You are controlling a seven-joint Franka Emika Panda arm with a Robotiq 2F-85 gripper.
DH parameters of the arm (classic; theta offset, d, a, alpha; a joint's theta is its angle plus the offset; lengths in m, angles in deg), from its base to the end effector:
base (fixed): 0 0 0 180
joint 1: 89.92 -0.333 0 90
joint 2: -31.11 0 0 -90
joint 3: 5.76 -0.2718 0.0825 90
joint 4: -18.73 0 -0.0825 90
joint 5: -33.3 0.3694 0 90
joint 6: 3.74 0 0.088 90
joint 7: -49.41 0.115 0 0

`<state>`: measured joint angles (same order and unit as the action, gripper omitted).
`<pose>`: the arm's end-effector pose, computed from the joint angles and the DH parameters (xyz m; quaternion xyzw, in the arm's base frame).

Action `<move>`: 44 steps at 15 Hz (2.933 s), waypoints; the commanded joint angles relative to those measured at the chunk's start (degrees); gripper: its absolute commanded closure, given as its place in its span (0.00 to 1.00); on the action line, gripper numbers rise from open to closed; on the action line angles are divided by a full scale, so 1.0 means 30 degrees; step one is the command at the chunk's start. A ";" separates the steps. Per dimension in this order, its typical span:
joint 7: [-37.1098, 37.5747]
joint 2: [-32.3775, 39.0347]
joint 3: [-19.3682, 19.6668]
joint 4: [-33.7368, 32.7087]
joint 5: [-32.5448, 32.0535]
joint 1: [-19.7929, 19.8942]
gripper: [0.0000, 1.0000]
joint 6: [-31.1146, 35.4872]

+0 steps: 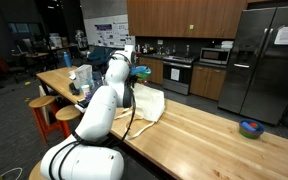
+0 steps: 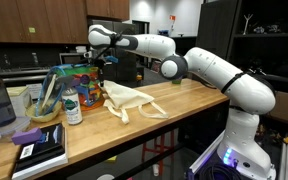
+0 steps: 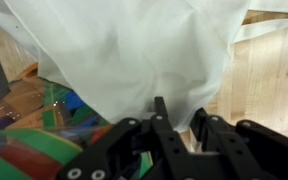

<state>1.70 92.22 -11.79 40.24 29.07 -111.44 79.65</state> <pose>0.6648 0.2844 0.4084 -0.8111 -0.5848 -0.0094 0.0077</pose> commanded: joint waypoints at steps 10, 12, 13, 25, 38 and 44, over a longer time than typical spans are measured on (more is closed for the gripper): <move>-0.0044 0.0249 0.0067 -0.0484 0.0045 -0.0026 0.70 -0.0245; -0.0044 0.0250 0.0067 -0.0484 0.0045 -0.0027 0.70 -0.0245; -0.0044 0.0249 0.0067 -0.0483 0.0045 -0.0026 0.70 -0.0245; 0.2632 -0.1453 0.0896 0.0489 -0.0937 -0.0883 0.44 -0.1477; 0.4004 -0.1280 0.0614 0.0452 -0.0824 -0.1196 0.69 -0.1827; 0.4107 -0.0552 0.0904 -0.0491 -0.1215 -0.1395 0.31 -0.2238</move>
<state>13.71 89.82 -9.92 40.25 26.60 -115.16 73.68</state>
